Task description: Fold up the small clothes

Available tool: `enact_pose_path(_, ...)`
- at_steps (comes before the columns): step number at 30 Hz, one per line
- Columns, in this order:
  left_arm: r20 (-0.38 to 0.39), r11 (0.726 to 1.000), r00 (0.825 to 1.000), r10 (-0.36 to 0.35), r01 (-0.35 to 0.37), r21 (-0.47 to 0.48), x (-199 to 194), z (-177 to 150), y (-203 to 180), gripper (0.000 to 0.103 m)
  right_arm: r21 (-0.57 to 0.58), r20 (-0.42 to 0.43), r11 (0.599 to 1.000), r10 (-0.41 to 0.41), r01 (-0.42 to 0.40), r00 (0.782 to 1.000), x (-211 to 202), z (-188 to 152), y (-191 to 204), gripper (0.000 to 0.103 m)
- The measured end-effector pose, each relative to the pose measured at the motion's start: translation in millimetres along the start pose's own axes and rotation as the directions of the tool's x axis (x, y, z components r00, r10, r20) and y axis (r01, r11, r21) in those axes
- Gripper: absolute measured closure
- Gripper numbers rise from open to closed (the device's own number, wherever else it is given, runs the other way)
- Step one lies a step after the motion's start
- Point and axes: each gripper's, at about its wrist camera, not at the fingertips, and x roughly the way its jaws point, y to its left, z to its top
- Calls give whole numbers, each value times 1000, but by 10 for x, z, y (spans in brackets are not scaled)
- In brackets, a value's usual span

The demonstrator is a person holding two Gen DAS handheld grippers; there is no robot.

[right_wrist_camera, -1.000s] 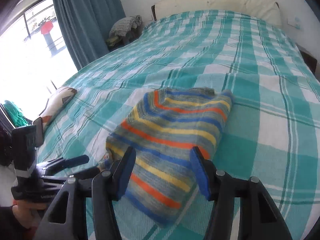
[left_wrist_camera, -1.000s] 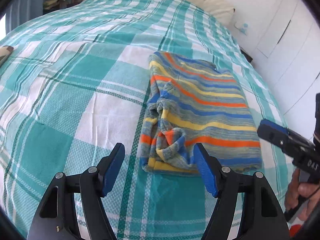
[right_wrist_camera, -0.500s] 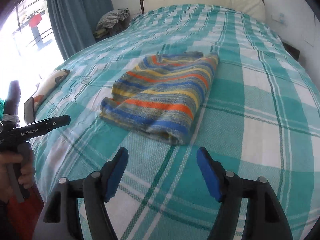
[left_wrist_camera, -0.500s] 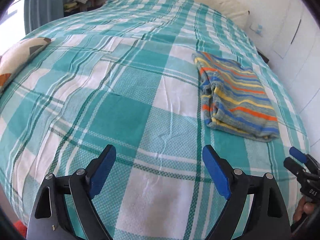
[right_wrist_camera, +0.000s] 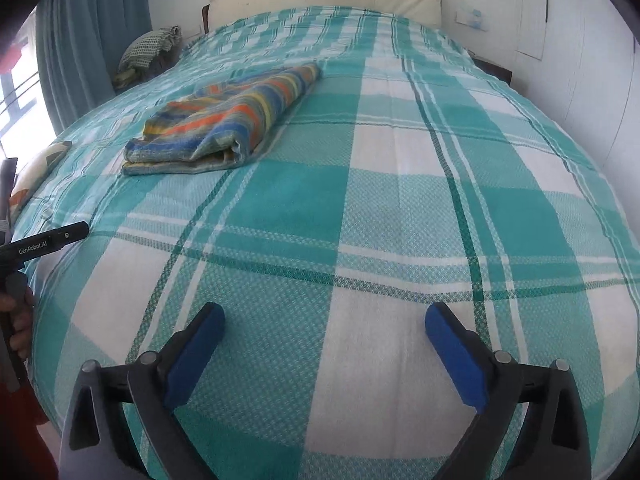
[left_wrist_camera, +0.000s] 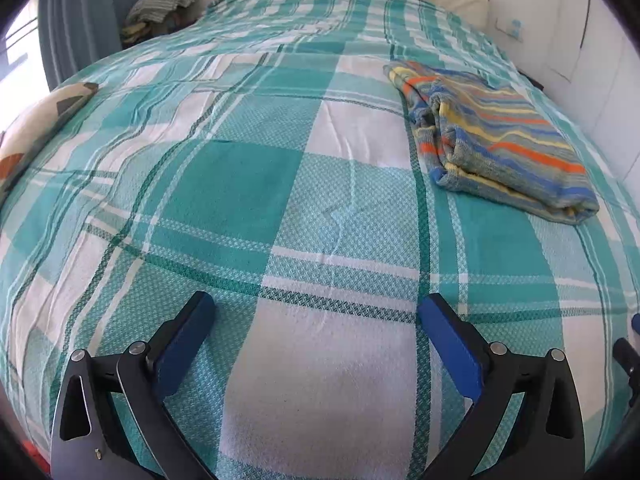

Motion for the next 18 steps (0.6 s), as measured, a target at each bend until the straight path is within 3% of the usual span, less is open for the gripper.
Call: enact_pose_path(18,11,1000,1000,11,-11,9,12,-11,-23,0,-1,24,1000,-5,5,1000,68,-82,23,0)
